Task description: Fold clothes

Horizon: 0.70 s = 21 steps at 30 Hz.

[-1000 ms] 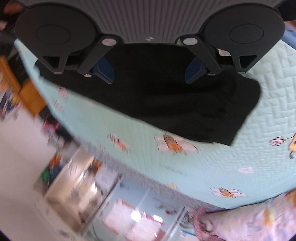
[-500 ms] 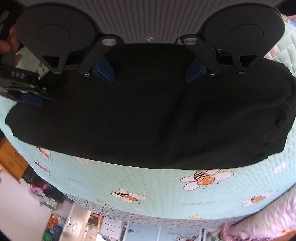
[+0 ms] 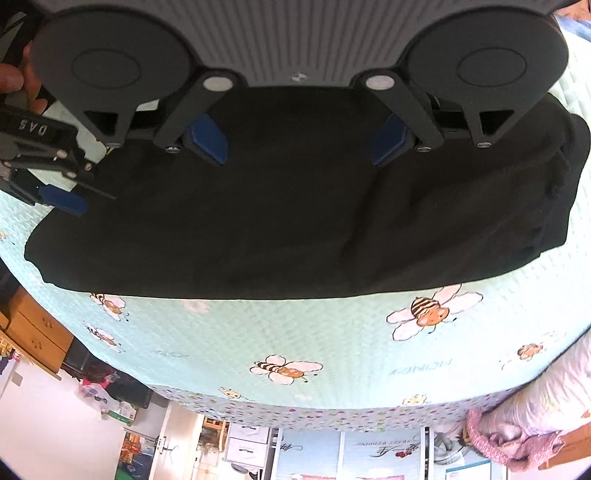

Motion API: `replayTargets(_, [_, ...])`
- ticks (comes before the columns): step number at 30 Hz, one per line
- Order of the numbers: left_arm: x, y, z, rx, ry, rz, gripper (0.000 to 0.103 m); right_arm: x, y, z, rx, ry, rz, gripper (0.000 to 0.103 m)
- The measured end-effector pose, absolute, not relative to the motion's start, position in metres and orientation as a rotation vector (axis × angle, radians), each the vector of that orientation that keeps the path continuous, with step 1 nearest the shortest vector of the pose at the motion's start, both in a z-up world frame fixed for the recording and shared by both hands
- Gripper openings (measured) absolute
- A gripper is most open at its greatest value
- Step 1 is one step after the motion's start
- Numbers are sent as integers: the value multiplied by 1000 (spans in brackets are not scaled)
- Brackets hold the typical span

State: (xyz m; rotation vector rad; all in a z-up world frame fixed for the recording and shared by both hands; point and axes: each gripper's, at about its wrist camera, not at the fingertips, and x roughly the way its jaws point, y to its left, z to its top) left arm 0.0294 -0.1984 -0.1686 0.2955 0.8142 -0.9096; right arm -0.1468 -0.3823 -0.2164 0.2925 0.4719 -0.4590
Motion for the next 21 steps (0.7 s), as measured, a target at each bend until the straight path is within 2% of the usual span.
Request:
replayTargets(12, [34,-206,-175,316,831,-891,88,-138,-378,-207,287,457,-435,86])
replayTargets(21, [36,-208,-180,342,838,-877,88,-115,-380,-229,300,547,-437,86])
